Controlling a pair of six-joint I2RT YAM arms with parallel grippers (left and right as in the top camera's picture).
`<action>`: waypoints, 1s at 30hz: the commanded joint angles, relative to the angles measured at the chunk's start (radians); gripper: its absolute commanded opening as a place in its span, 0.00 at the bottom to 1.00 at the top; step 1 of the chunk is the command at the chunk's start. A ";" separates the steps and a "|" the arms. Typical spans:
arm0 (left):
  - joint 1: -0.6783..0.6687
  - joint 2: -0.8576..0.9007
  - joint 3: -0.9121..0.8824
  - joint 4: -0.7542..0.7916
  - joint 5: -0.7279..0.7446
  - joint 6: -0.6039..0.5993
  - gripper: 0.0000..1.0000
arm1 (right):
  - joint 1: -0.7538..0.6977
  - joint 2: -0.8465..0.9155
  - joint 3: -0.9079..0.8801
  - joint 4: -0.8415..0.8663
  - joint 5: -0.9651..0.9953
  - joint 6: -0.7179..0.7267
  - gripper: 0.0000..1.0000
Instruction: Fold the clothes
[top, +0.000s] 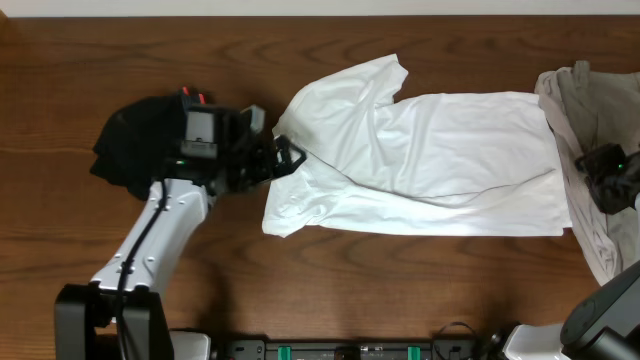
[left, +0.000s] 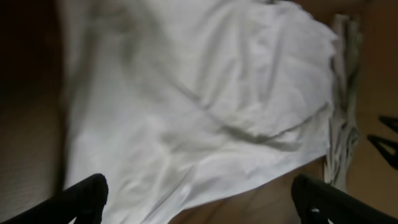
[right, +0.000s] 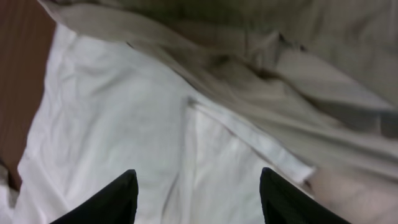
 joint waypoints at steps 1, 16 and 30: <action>0.049 -0.017 0.018 -0.111 -0.007 0.087 0.98 | -0.016 0.006 0.012 -0.039 -0.050 -0.021 0.61; -0.011 0.000 -0.119 -0.293 -0.223 0.257 0.80 | 0.029 0.006 0.012 -0.296 -0.123 -0.214 0.60; -0.036 0.066 -0.134 -0.179 -0.292 0.302 0.51 | 0.061 0.006 0.012 -0.307 -0.107 -0.227 0.60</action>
